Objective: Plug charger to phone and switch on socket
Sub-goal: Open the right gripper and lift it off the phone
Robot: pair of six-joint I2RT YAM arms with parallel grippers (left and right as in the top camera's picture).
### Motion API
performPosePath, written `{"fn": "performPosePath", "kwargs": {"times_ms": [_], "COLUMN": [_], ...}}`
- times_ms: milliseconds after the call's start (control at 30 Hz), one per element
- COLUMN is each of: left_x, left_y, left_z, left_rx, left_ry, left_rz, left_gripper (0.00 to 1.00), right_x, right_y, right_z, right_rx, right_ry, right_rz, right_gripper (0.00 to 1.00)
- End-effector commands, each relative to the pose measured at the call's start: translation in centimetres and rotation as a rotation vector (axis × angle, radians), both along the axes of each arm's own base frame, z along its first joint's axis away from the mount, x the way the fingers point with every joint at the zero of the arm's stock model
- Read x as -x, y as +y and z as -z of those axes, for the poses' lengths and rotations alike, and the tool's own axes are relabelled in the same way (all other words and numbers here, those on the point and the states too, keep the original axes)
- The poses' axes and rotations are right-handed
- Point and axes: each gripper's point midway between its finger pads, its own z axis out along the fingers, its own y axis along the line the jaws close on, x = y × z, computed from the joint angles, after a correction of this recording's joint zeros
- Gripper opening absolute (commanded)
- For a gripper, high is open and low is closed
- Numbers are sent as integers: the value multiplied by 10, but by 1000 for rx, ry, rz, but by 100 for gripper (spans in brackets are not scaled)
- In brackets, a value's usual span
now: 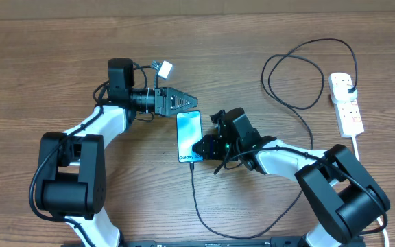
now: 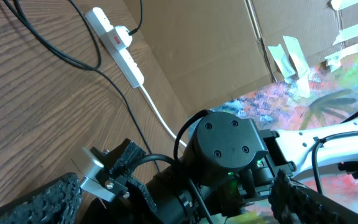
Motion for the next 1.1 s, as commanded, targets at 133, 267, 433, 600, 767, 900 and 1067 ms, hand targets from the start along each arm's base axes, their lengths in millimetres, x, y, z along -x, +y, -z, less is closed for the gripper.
{"fn": "performPosePath", "kwargs": {"times_ms": [133,267,433,600,767,900,1067], "left_x": [0,0,0,0,0,0,0], "left_y": [1,1,1,1,1,1,1], "left_z": [-9,-9,-9,-9,-9,-9,-9], "left_rx": [15,15,15,15,15,15,15], "left_ry": [-49,-49,-49,-49,-49,-49,-49], "left_rz": [13,13,13,13,13,13,13], "left_gripper": [99,100,100,100,100,100,100], "right_x": [-3,-5,-12,-17,-18,-20,-23], "right_y": [-8,-13,-29,-44,-55,-64,-83], "right_z": [8,10,16,18,22,25,28], "right_rx": [46,77,187,289,349,388,411], "right_ry": [8,18,27,31,30,35,86], "right_rz": [33,49,105,149,174,215,307], "right_gripper": [33,36,37,39,40,44,51]}}
